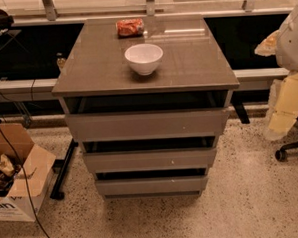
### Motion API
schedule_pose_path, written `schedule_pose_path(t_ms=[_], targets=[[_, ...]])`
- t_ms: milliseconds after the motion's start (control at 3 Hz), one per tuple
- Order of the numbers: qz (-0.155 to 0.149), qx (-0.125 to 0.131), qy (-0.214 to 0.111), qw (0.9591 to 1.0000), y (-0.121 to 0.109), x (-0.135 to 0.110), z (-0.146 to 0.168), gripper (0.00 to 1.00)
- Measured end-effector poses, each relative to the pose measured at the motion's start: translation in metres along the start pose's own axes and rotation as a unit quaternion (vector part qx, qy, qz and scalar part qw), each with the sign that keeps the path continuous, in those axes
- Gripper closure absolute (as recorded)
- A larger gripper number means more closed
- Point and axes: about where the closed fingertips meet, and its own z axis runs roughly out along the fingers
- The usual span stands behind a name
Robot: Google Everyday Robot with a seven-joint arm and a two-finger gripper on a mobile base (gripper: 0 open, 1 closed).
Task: Open bottom drawer
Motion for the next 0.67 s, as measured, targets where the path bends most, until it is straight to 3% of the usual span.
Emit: schedule_pose_path(t_ms=[667], targets=[[0.01, 0.003, -0.019, 0.9998, 0.005, 0.0, 0.012, 0.0]])
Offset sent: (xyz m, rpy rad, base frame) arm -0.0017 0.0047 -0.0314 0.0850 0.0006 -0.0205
